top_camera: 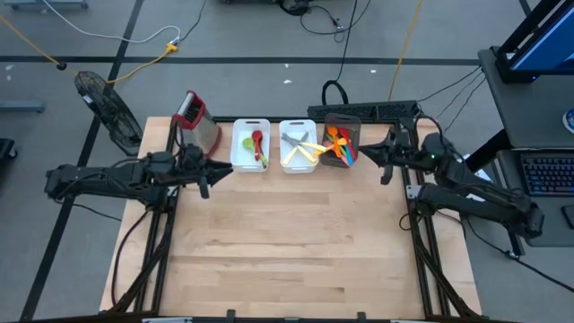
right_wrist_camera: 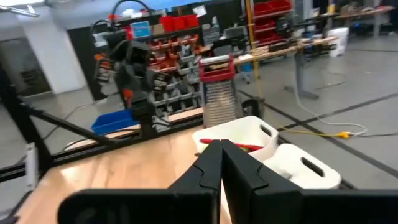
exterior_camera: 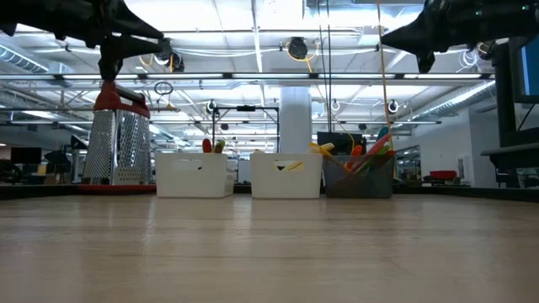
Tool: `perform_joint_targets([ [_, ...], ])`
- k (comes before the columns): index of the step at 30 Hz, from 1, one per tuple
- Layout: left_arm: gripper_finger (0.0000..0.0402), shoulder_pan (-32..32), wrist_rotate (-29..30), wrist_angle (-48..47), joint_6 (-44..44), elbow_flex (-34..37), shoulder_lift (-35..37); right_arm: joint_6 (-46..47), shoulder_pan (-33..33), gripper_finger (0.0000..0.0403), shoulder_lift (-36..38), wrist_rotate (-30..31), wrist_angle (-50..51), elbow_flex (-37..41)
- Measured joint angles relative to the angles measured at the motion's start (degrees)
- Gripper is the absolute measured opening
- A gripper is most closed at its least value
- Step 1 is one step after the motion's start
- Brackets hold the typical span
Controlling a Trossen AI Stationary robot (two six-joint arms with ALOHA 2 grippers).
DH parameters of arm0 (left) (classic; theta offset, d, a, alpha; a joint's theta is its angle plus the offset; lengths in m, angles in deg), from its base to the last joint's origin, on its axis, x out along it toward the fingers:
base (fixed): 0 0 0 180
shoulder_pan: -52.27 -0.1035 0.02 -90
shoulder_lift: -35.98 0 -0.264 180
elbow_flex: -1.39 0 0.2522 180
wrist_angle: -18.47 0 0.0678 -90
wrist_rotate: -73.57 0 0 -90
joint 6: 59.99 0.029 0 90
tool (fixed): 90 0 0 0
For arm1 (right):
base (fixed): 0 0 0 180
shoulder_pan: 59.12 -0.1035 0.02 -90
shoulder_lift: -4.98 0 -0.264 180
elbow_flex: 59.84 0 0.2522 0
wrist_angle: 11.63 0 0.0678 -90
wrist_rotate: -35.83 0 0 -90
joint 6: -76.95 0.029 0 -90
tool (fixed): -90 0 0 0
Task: Pick & Place Kitchen Items
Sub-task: Return to Home Position
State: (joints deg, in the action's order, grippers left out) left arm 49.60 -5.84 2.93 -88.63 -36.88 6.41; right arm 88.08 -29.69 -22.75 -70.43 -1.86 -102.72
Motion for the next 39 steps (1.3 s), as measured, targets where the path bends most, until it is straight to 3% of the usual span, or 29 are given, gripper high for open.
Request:
perform_joint_targets([
  [6,0.0106,1.60,0.30,-3.10,3.00,0.00,1.65,0.05,-3.30,0.0000,6.16,10.48,12.66,0.00],
  [9,0.0106,3.06,4.40,-6.73,1.55,0.01,2.33,0.20,-5.38,0.0000,9.68,14.33,15.74,0.00],
  [13,0.0106,5.72,10.37,-7.07,2.51,0.02,2.33,0.38,-8.28,0.0000,12.68,16.49,17.22,0.00],
  [17,0.0106,7.91,10.73,-6.69,4.07,0.02,2.33,0.17,-10.27,0.0000,13.44,17.17,20.10,0.33],
  [21,0.0106,9.83,11.01,-0.88,6.48,1.17,1.33,-0.39,-12.17,0.0000,13.42,17.64,20.23,1.68],
  [27,0.0106,10.79,7.34,15.94,8.69,11.45,0.85,-0.97,-13.96,0.0000,15.58,17.74,20.27,4.30],
  [33,0.0106,10.64,6.51,13.10,10.36,13.73,9.42,-0.10,-13.96,0.0000,21.35,20.47,20.80,4.70],
  [39,0.0106,10.66,7.02,2.31,12.06,13.70,21.30,2.64,-13.96,0.0000,27.62,22.44,27.19,4.65],
])
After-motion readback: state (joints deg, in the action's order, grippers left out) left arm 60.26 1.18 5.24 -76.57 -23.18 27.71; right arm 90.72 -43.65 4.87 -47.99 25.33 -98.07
